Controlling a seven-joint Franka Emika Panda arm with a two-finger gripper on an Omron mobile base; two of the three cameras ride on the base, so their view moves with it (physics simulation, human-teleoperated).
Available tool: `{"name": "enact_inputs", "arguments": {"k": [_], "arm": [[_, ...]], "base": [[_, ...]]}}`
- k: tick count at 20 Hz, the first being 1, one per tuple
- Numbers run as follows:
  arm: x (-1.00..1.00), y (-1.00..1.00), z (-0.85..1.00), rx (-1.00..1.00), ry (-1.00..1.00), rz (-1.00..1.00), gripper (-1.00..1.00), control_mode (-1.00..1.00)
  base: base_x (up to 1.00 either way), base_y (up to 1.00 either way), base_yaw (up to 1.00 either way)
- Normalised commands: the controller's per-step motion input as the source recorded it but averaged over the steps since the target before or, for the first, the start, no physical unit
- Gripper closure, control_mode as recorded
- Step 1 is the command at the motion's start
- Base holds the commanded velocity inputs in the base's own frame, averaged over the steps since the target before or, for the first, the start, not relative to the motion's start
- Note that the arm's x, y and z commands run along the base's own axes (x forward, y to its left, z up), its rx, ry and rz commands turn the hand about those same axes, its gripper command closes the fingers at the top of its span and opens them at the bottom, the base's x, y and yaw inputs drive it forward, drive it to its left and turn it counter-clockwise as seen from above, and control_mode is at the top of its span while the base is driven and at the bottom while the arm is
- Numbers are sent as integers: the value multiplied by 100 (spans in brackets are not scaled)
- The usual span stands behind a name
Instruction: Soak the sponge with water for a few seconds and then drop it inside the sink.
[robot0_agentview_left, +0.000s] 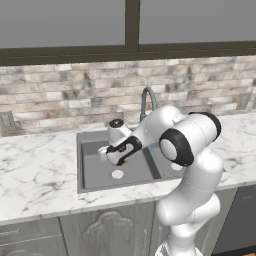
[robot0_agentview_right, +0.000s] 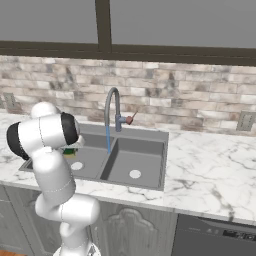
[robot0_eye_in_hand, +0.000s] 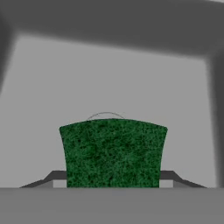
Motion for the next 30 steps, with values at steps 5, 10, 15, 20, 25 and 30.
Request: {"name": "enact_inputs", "arguments": {"k": [5,10,15,20,25,30], "arm": [[0,0,-49,0,-5,0,100,-100],[4,0,-47,0,-7,0,100,-100],[11,0,-48,0,-9,0,100,-100],[3,0,-15,0,-2,0,100,-100],[0,0,0,0,0,0,-100,-100],[0,0,0,0,0,0,-100,-100]], "base": [[0,0,0],[0,0,0],[0,0,0],[0,0,0],[0,0,0],[0,0,0]]}}
